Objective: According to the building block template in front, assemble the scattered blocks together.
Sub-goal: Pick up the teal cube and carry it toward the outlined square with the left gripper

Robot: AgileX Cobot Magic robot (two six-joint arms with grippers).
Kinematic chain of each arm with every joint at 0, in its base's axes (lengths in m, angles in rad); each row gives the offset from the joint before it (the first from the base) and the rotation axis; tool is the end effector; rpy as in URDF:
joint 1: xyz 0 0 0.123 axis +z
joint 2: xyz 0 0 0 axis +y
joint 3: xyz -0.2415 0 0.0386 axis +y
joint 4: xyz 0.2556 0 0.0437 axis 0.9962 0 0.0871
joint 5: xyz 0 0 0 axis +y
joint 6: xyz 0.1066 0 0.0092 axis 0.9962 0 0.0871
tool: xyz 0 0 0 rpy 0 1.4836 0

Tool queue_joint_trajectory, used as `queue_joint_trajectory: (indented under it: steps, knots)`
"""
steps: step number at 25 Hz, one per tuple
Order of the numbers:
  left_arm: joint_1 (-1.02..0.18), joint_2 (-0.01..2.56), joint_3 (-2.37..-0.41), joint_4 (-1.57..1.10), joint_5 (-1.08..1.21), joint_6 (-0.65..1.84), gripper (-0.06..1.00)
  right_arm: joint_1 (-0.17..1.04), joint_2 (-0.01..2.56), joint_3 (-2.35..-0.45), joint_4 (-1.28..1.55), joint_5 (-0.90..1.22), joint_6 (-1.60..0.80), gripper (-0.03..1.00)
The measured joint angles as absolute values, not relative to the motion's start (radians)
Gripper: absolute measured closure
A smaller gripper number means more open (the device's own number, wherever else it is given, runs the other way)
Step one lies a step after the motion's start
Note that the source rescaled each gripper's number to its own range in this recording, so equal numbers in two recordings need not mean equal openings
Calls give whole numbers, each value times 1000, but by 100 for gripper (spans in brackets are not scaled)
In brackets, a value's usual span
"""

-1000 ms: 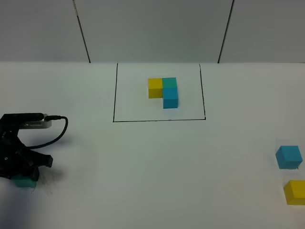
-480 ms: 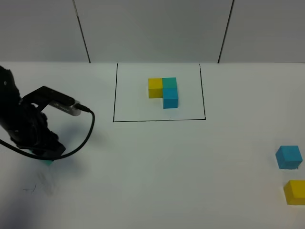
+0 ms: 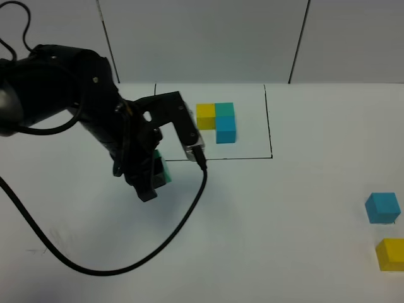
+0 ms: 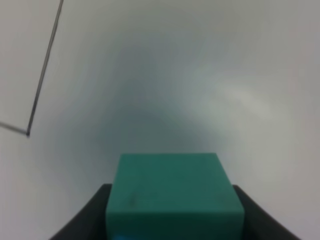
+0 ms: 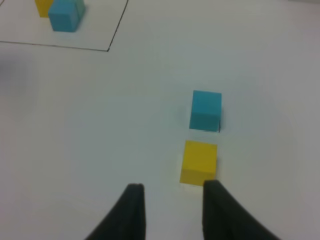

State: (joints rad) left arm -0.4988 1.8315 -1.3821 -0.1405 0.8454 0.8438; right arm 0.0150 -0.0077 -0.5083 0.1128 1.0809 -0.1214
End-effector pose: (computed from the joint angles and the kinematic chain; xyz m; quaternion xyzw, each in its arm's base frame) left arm 0.3344 -0.1950 0.1754 0.5818 0.7908 -0.0282 0.1878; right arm 0.0534 0.0114 0.2751 -0.0613 0.8508 0.0286 0.5212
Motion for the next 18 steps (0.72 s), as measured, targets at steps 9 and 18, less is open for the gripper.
queue_joint_trajectory:
  steps: [9, 18]
  knots:
    - [-640, 1978, -1564, -140, 924, 940, 74, 15, -8, -508, 113, 1081, -121, 97]
    - [-669, 2137, -1692, -96, 961, 921, 74, 15, -8, -508, 113, 1081, -121, 97]
